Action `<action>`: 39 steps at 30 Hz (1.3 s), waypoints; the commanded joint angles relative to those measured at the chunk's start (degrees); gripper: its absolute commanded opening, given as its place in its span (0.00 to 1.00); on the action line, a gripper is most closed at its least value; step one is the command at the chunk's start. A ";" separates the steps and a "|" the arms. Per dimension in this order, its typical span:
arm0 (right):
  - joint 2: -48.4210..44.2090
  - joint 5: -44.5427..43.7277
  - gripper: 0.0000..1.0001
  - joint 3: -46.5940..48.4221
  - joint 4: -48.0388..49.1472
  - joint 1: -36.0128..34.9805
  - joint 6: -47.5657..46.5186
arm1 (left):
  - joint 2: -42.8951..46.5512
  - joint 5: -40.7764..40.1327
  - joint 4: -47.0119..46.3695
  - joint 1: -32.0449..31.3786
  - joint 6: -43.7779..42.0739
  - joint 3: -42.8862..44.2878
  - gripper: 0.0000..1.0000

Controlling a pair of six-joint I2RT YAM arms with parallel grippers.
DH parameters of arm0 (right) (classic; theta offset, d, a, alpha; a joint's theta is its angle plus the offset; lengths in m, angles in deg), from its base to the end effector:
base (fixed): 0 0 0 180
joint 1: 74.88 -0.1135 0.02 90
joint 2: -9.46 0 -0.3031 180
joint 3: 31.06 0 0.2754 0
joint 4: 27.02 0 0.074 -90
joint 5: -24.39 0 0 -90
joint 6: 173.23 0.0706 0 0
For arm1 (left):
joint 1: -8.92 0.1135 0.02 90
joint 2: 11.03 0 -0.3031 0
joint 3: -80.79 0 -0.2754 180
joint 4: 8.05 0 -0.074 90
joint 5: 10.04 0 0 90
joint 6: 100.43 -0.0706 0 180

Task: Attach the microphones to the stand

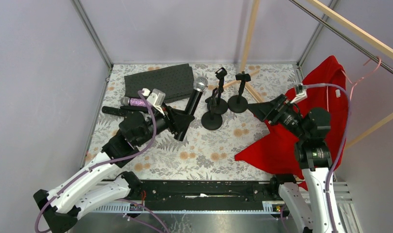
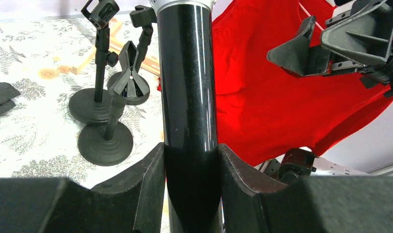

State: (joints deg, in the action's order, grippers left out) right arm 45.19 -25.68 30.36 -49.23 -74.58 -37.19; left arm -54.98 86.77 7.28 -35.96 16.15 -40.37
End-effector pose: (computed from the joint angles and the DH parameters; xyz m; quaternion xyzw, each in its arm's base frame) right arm 0.1503 0.0445 0.4177 0.0248 0.6900 0.4816 0.5397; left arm 0.1443 -0.1555 0.3935 0.1540 0.6929 -0.4448 0.5462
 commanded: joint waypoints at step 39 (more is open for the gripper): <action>32.47 -42.77 0.79 9.46 37.44 -56.90 -5.86 | 8.73 5.74 -8.37 -0.47 0.41 -6.24 0.00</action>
State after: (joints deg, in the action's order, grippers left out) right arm 77.73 -70.32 36.35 -15.70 -131.08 -43.07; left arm -47.00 91.34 4.08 -36.22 17.97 -46.29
